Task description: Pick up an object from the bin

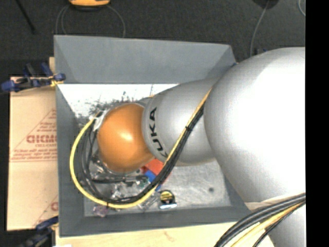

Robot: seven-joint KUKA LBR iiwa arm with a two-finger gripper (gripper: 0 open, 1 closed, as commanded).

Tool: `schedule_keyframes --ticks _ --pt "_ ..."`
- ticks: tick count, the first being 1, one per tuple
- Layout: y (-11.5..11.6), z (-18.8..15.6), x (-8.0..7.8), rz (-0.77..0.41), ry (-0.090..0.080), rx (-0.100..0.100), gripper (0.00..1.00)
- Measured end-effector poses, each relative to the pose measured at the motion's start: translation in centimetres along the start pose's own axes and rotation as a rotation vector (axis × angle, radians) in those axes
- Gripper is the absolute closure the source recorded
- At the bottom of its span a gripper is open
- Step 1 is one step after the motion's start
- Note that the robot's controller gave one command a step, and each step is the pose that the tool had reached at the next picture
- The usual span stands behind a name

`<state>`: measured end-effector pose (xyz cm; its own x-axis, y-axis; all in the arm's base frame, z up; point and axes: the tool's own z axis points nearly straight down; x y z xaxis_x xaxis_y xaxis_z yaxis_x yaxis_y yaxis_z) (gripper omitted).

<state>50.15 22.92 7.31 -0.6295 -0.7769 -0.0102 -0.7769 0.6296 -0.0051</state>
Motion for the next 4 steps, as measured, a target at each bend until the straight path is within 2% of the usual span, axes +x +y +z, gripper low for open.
schedule_keyframes --ticks 1,2,3,4 --pt "0.0 -0.1 -0.1 0.006 -0.003 -0.001 1.0" --pt "-5.3 -2.2 6.8 -0.02 0.009 -0.003 1.0" --pt "-5.7 -10.6 6.4 -0.003 0.002 0.001 1.0" --pt "-4.4 -13.5 5.9 -0.007 0.004 -0.002 1.0"
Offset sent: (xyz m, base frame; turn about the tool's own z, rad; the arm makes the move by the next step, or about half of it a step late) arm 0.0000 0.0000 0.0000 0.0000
